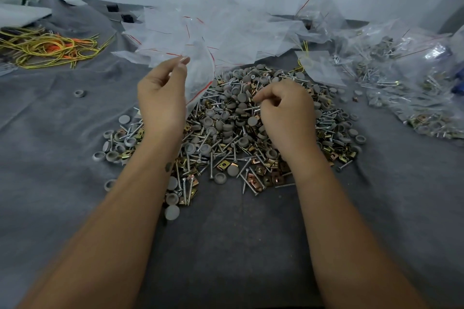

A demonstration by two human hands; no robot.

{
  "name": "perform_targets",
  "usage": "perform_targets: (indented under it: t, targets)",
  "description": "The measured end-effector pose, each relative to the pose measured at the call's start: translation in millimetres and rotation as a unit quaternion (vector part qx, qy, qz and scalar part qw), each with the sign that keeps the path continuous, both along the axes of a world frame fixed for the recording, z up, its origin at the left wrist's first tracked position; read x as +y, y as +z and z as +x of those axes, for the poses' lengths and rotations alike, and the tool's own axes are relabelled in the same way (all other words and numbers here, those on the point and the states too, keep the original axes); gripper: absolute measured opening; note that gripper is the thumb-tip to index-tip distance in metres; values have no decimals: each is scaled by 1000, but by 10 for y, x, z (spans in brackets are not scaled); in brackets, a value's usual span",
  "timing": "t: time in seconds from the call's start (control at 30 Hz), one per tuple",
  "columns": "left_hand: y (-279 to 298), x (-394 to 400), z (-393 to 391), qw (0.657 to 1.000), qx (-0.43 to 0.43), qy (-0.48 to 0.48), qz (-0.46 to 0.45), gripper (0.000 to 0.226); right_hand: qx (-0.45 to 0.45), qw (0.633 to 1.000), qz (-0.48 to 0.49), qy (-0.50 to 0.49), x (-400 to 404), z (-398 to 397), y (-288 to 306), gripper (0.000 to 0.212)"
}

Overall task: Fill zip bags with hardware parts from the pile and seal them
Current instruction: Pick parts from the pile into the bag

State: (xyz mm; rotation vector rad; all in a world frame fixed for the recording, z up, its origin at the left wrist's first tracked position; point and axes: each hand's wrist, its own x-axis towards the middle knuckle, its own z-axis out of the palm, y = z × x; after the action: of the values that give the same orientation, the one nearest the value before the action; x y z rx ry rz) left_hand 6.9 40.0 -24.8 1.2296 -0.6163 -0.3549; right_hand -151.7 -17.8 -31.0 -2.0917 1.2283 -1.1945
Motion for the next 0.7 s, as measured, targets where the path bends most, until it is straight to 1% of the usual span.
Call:
perform_targets:
  t: [0.13,0.23,0.3,0.37,0.43,0.5,0.6,0.7]
  targets:
    - [-59,-40,22,999,-29,-7,20,19,110,992,-36,49,13,-22,12,19]
    - [-90,-55,23,999,-31,-22,33,20,158,983,-78,53,11,-5,-16,15]
    - [-82,-60,18,999,-30,-26,36,19,156,981,-105,53,39,35,-39,17]
    - [-69,-60,10,998,-31,-28,36,19,165,974,-137,68,102,100,-68,26]
    - [-63,-58,-3,998,-32,-35,37,19,224,957,-167,84,141,164,-120,33]
    - [-65,-48,-16,997,-40,-38,45,19,275,944,-160,88,143,205,-157,32]
    - [-65,-38,-12,996,-49,-38,57,20,267,950,-138,83,117,208,-175,28]
    - [-59,-37,-10,996,-47,-33,63,20,264,952,-134,73,95,193,-170,30]
